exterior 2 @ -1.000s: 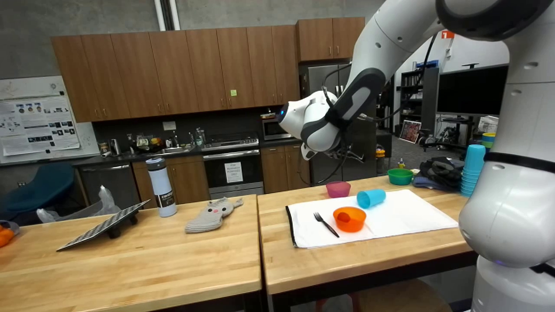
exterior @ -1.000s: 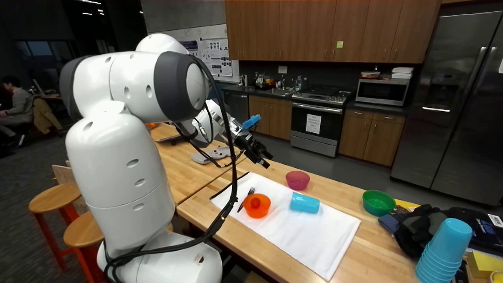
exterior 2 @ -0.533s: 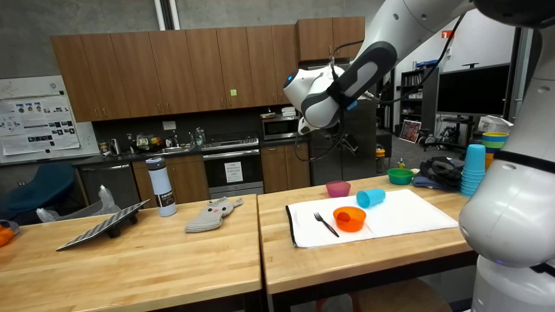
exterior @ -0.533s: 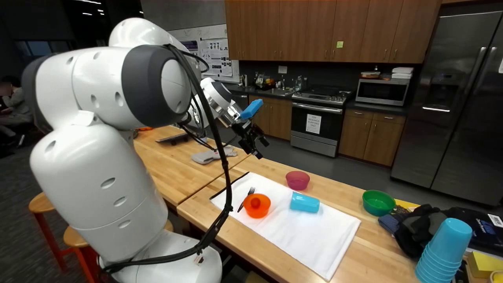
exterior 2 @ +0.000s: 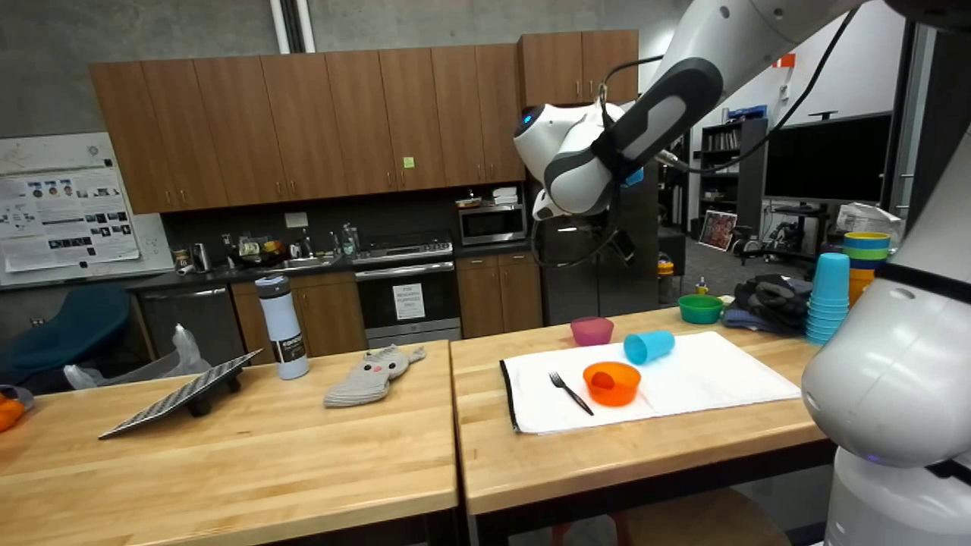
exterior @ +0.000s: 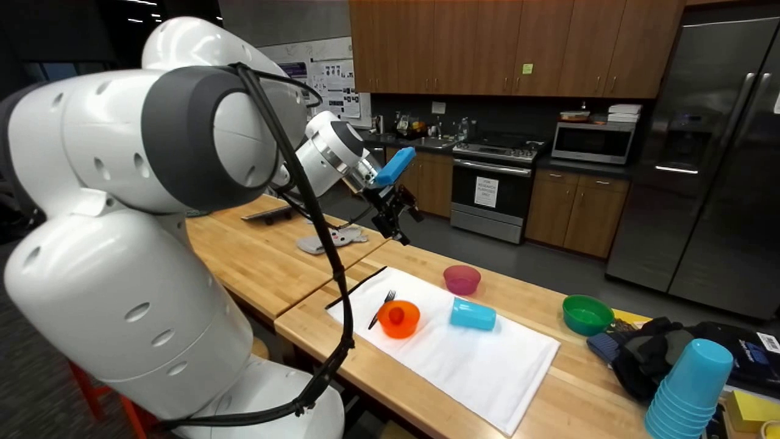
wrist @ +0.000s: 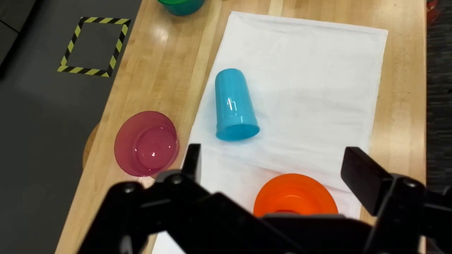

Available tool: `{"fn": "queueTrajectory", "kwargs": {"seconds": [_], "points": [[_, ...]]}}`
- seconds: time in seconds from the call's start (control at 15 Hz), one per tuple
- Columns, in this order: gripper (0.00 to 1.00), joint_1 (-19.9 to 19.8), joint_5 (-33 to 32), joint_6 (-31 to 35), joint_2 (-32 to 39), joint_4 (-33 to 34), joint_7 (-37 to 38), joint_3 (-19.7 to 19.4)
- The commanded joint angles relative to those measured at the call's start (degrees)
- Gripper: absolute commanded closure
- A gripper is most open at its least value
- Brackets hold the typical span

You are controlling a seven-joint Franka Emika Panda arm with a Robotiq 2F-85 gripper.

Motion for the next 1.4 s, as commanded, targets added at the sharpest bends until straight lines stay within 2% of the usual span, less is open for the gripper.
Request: {"fn": "queueTrajectory", "kwargs": {"seconds": [0.0,0.07,0.2,0.33,0.67,1.07,1.27,1.33], "points": [[0.0,-0.1,-0.8,-0.9,0.4,0.8,-0.6,0.2],[0.0,-0.1,-1.0,-0.7,1.1,1.4,-1.7,0.0],[0.0,-1.3,-3.3,-4.5,4.9,3.9,2.0,0.8],[0.0,-1.4,-0.5,-4.3,6.7,4.8,0.3,-0.8],[0.0,-2.7,4.0,-3.5,9.8,6.7,5.1,-1.3],[0.0,-3.7,10.2,-1.6,10.1,5.8,20.4,-1.5],[0.0,-4.2,9.0,-1.5,9.6,4.2,29.0,-1.5],[0.0,-3.9,7.5,-1.9,9.9,3.9,26.6,-1.4]]}}
